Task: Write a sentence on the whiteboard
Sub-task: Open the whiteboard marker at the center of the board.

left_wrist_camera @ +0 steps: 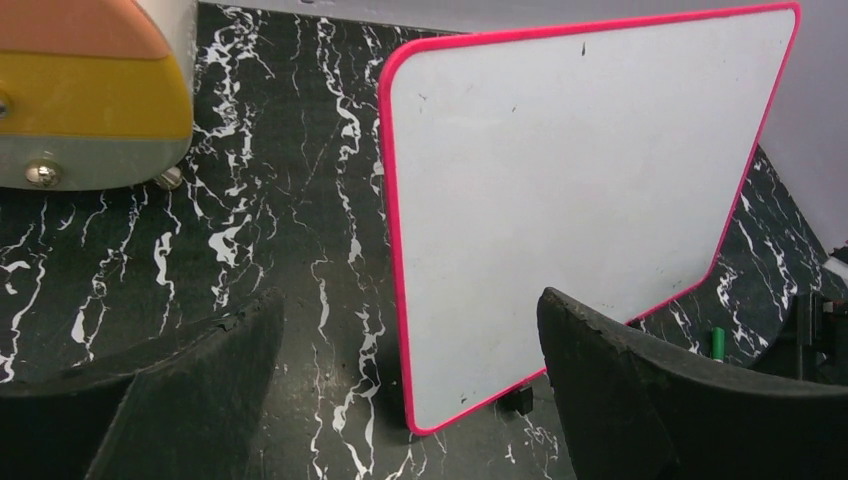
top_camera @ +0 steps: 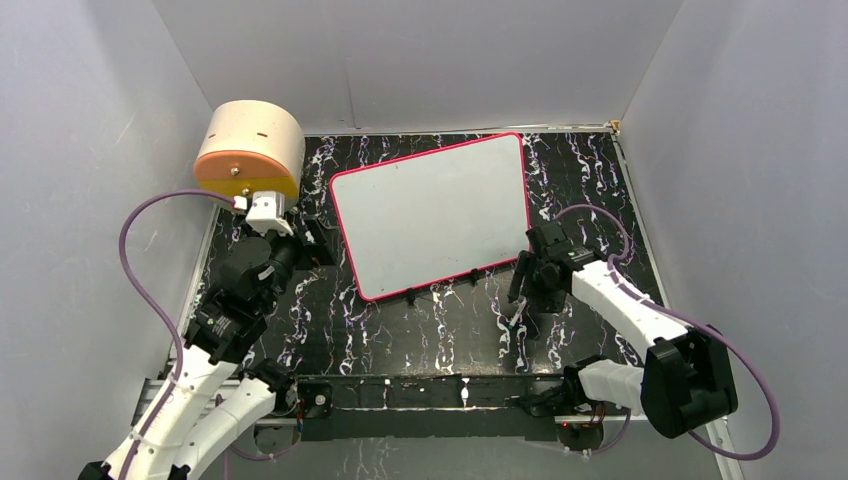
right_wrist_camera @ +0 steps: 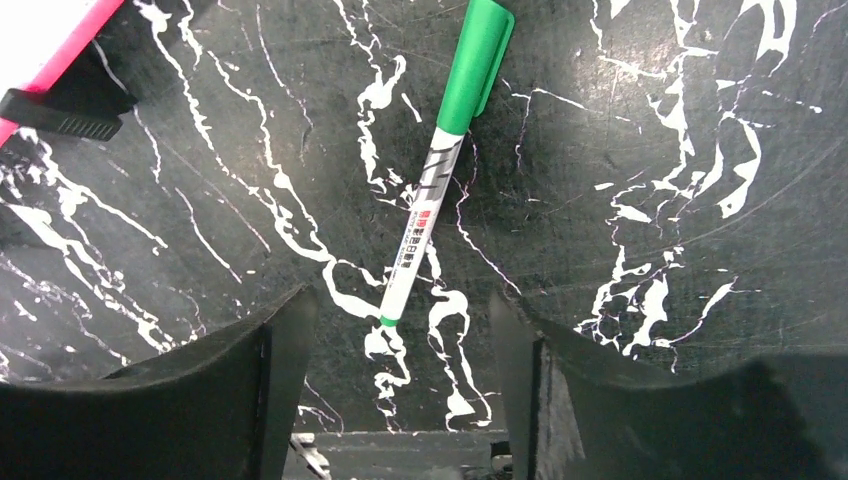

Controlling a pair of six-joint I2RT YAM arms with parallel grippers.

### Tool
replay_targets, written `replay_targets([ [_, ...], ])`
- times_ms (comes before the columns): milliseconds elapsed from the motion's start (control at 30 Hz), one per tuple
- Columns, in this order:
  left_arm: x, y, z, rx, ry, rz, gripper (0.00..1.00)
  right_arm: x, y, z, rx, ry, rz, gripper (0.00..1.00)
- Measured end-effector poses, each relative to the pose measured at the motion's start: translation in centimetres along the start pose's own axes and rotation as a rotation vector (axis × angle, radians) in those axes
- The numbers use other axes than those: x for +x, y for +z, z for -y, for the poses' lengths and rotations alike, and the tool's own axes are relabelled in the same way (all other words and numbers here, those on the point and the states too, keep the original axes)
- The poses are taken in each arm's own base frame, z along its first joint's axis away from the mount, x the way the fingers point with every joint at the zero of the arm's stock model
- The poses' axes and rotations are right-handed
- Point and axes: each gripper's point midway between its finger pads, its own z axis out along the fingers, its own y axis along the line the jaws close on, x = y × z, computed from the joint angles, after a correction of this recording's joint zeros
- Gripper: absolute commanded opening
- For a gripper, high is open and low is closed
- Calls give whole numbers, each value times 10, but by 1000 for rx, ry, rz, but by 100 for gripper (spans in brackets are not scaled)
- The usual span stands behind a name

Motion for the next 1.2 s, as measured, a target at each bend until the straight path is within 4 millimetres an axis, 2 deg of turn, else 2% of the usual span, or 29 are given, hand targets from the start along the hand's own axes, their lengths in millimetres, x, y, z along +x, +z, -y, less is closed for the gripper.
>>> replay_targets([
  [67,-3,-2,-3,-9,-3,20,93,2,4,0,23,14,0,60],
  [367,-1,4,-11,-51,2,14,93,10,19,3,103,57,-14,46],
  [733,-1,7,-21,-98,0,14,93,20,36,6,173,50,-55,36],
  [1067,3,12,-20,-80,-13,8,93,21,37,10,199,-1,-58,0],
  [1200,9,14,-11,-37,-31,-19,93,22,35,9,202,-49,-44,0],
])
